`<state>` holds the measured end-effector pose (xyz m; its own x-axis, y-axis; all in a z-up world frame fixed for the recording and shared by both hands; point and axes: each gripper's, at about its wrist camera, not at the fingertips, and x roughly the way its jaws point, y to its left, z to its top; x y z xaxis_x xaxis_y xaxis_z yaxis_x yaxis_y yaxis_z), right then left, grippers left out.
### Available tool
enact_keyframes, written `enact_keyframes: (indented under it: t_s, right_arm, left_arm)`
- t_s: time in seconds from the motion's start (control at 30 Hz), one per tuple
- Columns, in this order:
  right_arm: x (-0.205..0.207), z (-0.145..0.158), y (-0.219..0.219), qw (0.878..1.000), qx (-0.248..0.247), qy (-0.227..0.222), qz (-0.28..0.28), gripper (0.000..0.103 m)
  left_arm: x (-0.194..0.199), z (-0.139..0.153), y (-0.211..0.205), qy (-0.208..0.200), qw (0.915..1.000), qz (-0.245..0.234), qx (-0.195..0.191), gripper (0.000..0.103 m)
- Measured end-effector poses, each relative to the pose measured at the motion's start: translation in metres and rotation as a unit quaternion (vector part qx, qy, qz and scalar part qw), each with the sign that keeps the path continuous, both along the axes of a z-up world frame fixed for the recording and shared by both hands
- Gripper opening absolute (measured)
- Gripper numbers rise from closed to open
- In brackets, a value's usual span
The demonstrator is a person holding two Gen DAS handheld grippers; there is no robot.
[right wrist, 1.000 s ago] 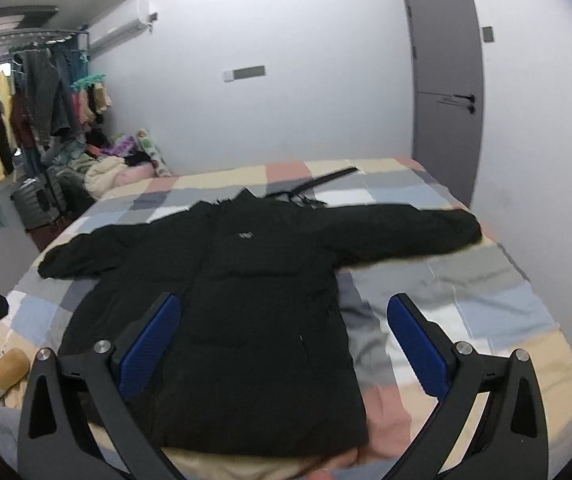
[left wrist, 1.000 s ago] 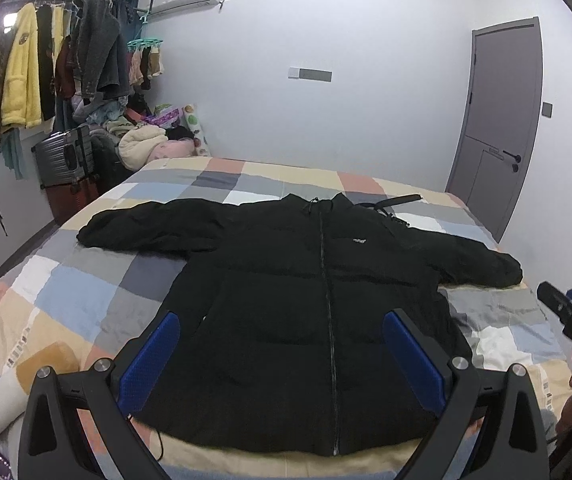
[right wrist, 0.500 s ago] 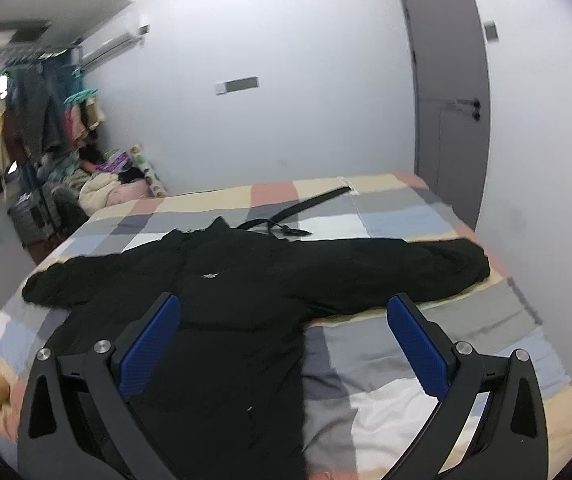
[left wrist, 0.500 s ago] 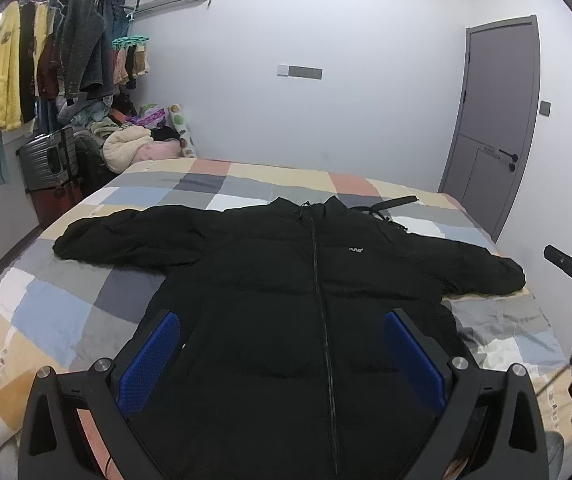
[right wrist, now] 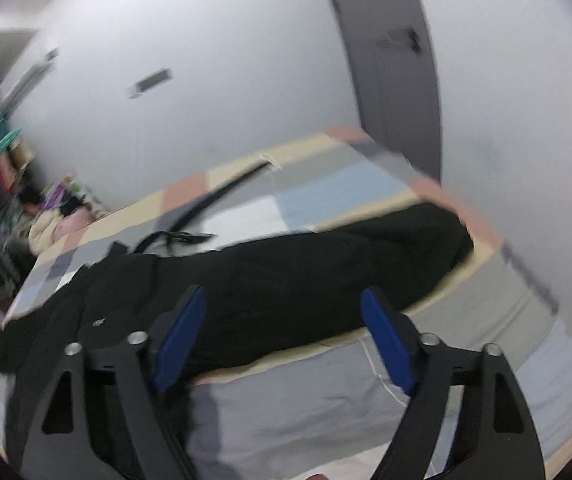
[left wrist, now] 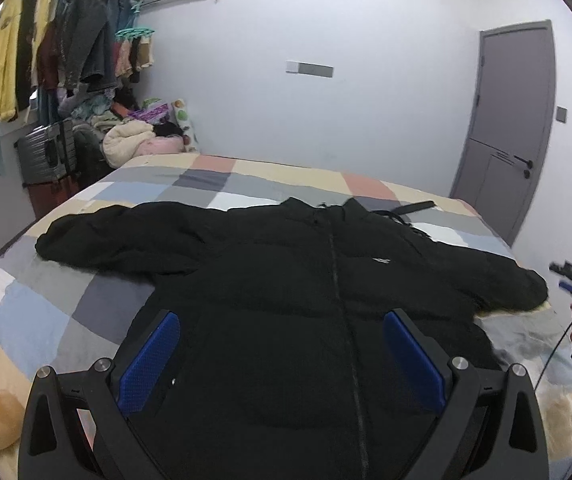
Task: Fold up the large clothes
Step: 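Reach the right gripper to the jacket sleeve cuff and grasp it, then lift the sleeve with the right gripper and fold it across the jacket body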
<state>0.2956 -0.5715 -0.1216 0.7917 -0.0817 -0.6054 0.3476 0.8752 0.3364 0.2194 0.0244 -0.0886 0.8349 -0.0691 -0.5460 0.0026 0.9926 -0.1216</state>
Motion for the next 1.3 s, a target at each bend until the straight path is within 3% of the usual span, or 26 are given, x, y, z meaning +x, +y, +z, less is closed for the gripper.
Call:
enact_keyframes:
  t_s: [0.03, 0.13, 0.3, 0.4, 0.63, 0.8, 0.87, 1.03, 1.13, 1.3]
  right_arm:
    - [0.004, -0.01, -0.012, 1.0, 0.01, 0.006, -0.015, 0.068]
    - [0.013, -0.044, -0.05, 0.995, 0.07, 0.017, -0.061, 0.068]
    - [0.023, -0.097, -0.101, 0.979, 0.154, 0.023, -0.128, 0.068]
    - [0.031, -0.115, -0.125, 0.973, 0.162, 0.006, -0.166, 0.068]
    - [0.053, -0.136, -0.165, 0.963, 0.177, -0.057, -0.196, 0.068]
    - [0.07, -0.135, -0.175, 0.968, 0.148, -0.075, -0.19, 0.068]
    - [0.072, -0.135, -0.179, 0.967, 0.15, -0.087, -0.185, 0.059]
    - [0.071, -0.126, -0.183, 0.972, 0.14, -0.101, -0.161, 0.015]
    - [0.065, -0.107, -0.181, 0.973, 0.118, -0.108, -0.164, 0.008]
    - [0.042, -0.078, -0.184, 0.972, 0.115, -0.118, -0.17, 0.007]
  left_arm:
    - [0.007, -0.007, 0.002, 0.003, 1.0, 0.007, -0.002, 0.103]
    - [0.023, -0.024, 0.006, 0.02, 0.9995, 0.021, -0.011, 0.103]
    - [0.038, -0.048, 0.002, 0.042, 0.9989, 0.018, -0.009, 0.103]
    - [0.044, -0.059, -0.002, 0.047, 0.9987, 0.018, 0.0, 0.103]
    - [0.055, -0.071, -0.009, 0.04, 0.9983, 0.041, 0.008, 0.103]
    - [0.065, -0.083, -0.02, 0.043, 0.9979, 0.048, 0.013, 0.103]
    - [0.069, -0.09, -0.024, 0.049, 0.9973, 0.053, 0.016, 0.103]
    - [0.069, -0.09, -0.033, 0.057, 0.9964, 0.055, 0.03, 0.103]
    - [0.06, -0.081, -0.034, 0.059, 0.996, 0.059, 0.033, 0.103]
    - [0.04, -0.06, -0.031, 0.062, 0.995, 0.061, 0.049, 0.103]
